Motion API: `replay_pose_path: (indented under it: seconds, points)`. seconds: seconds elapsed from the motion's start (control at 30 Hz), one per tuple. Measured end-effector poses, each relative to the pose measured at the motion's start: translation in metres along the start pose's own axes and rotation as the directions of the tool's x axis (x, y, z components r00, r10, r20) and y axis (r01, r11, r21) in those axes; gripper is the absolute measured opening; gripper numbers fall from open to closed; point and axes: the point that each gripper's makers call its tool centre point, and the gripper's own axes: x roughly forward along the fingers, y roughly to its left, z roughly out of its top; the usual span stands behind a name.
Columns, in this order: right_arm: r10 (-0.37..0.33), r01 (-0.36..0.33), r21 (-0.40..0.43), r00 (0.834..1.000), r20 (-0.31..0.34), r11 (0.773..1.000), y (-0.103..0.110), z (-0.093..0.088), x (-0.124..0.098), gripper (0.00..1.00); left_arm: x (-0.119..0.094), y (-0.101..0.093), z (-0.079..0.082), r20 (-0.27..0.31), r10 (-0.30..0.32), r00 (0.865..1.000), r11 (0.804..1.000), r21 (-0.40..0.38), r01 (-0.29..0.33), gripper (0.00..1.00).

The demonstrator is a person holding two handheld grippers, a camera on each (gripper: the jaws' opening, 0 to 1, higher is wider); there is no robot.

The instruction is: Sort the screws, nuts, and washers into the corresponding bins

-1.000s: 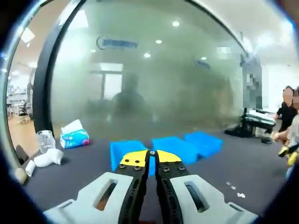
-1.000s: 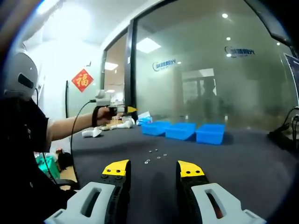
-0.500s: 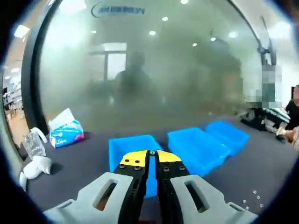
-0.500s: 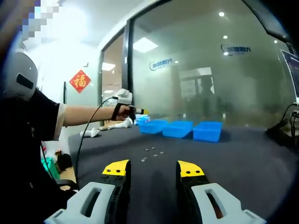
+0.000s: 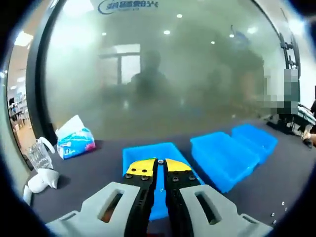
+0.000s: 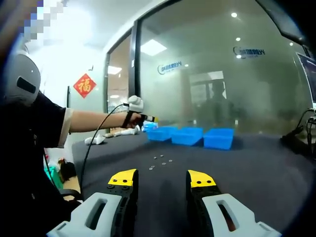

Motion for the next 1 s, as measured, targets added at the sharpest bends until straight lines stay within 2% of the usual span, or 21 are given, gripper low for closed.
replay_pose_path:
  seconds: [0.3,0.43,0.6,0.77,1.0]
  points:
    - [-0.005,0.005,-0.019,1.0,0.013,1.0,0.001,0.004,0.001,0.35,-0.004,-0.011,0.001,0.014,-0.045,0.999,0.999,-0.008,0.045,0.06]
    - [-0.006,0.006,-0.012,1.0,0.017,1.0,0.002,0.006,0.001,0.35,-0.008,-0.014,-0.004,0.001,-0.062,0.998,0.998,0.01,0.062,0.22]
    - [-0.008,0.008,-0.002,1.0,0.03,1.0,-0.001,0.011,0.0,0.35,-0.018,-0.013,-0.006,0.01,-0.064,0.998,0.998,-0.003,0.064,0.22]
    - [-0.008,0.008,-0.001,1.0,0.026,1.0,-0.002,0.009,0.0,0.35,-0.04,-0.017,-0.007,0.039,-0.093,0.995,0.995,-0.015,0.094,0.23]
    - [-0.016,0.016,0.001,0.999,0.028,1.0,-0.005,0.008,0.002,0.35,-0.091,-0.023,-0.012,0.096,-0.149,0.984,0.988,-0.028,0.153,0.24]
